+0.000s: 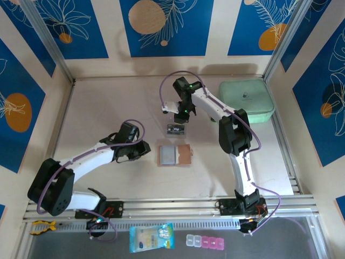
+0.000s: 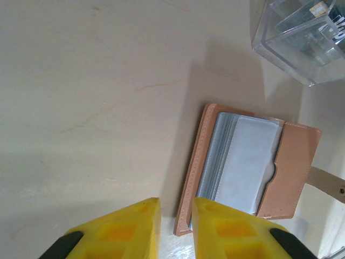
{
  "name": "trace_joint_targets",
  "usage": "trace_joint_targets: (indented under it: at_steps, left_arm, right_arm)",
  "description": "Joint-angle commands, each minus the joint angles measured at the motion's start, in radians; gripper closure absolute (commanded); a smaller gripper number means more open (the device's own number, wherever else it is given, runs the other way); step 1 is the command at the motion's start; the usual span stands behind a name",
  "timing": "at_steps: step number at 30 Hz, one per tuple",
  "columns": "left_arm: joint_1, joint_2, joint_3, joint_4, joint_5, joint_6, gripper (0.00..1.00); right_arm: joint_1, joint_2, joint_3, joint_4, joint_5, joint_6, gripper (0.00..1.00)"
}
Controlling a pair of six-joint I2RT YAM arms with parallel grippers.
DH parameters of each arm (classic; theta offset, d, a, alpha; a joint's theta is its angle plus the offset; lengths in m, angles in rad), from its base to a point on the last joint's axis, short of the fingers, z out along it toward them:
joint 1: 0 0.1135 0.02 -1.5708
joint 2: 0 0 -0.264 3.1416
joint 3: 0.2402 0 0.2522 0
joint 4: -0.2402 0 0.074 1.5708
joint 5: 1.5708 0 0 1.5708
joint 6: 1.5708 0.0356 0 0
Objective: Take the credit cards out of the card holder
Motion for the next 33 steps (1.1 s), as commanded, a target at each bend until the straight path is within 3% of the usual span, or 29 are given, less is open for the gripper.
trace_joint_targets:
  at_steps: [1,7,20,26,33]
  left_arm:
    - [0.012,0.008,0.002,0.019,0.021,-0.010,0.77]
    - [0.012,0.000,0.000,0.014,0.016,-0.010,0.77]
    - [0.010,0.028,0.003,0.048,0.053,-0.002,0.77]
    - [-0.004,0.065,0.006,0.101,0.090,-0.003,0.75]
    - [-0.027,0.100,0.008,0.144,0.114,-0.006,0.75]
  right_arm:
    - [0.014,-0.032,-0.042,0.062,0.017,0.023,0.84]
    - [0.026,-0.035,-0.090,0.097,0.034,0.017,0.77]
    - [0.033,-0.127,-0.106,0.149,0.045,0.143,0.75]
    - [0.066,-0.215,-0.197,0.172,-0.007,0.355,0.75]
    - [0.100,-0.319,-0.356,0.286,-0.076,0.836,0.75]
